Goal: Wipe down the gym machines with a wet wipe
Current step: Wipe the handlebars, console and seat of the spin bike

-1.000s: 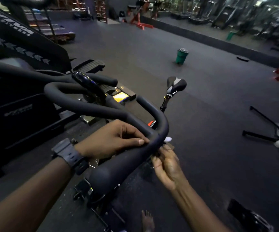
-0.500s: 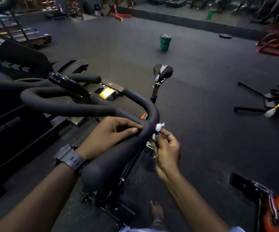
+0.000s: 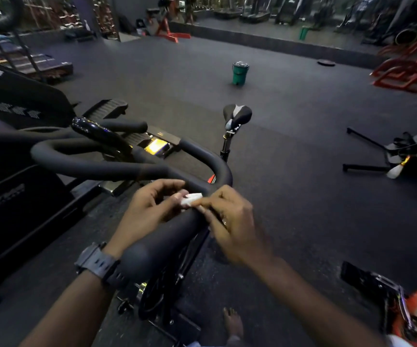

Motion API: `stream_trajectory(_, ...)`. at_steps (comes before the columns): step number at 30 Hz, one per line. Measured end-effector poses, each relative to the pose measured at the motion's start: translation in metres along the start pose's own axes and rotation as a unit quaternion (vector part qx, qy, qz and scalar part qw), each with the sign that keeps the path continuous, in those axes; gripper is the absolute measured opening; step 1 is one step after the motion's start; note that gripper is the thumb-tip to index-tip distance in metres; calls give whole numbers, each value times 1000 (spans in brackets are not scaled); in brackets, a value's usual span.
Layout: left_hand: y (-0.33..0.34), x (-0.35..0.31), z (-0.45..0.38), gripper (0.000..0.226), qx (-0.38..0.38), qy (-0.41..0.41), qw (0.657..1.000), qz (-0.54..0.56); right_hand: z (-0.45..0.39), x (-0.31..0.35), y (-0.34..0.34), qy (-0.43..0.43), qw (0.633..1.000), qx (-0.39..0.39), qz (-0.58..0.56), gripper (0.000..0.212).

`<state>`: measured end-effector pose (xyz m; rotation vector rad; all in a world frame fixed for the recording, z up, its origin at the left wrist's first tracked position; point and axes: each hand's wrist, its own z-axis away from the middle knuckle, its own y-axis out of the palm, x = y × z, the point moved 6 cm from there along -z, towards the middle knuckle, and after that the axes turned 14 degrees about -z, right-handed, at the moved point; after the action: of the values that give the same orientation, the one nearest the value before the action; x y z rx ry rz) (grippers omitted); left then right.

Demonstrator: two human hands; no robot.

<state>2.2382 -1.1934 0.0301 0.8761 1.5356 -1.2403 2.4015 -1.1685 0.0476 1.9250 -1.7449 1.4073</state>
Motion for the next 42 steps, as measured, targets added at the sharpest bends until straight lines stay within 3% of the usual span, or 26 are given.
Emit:
stream_trajectory(2, -4, 2, 6, 19, 3, -11, 1000, 8, -4, -5, -9, 0, 1000, 14, 5, 18)
stream_trajectory(5, -3, 0, 13, 17, 15, -22, 999, 22, -25, -25, -23, 72, 997, -21, 29, 16)
stream_trajectory(10, -7, -11, 31, 14, 14, 8, 999, 37, -11, 44, 0, 9, 991, 107, -76, 17)
stream_trajectory(15, -14, -13, 47, 20, 3, -2, 997, 72, -26, 10, -4, 73, 995, 67, 30, 14)
stream_trajectory(18, -17, -21, 56, 28, 15, 19, 993, 117, -22, 60, 5, -1, 989, 148, -21, 15)
stream_trajectory(20, -21, -26, 61, 32, 28, 24, 991, 127, -23, 67, 2, 5, 983, 181, -43, 17)
stream_trajectory(25, -18, -20, 56, 25, 72, -23, 996, 48, -32, 31, 0, 95, 987, 126, 37, 13)
stream_trajectory(29, -32, -26, 70, 26, 31, -5, 997, 71, -16, 80, 3, 4, 984, 171, -40, 19)
stream_trajectory(32, -39, -31, 83, 29, 8, 5, 999, 52, -6, 78, -4, 5, 963, 240, -120, 38)
stream_trajectory(34, -36, -32, 86, 31, -1, -12, 997, 74, -5, 66, -8, 3, 965, 224, -137, 43)
stream_trajectory(37, -34, -31, 90, 29, -42, -17, 993, 107, -13, 61, -5, 0, 975, 176, -135, 32)
stream_trajectory(42, -36, -26, 101, 6, -106, 5, 991, 83, -39, 59, 15, 38, 955, 278, -90, 18)
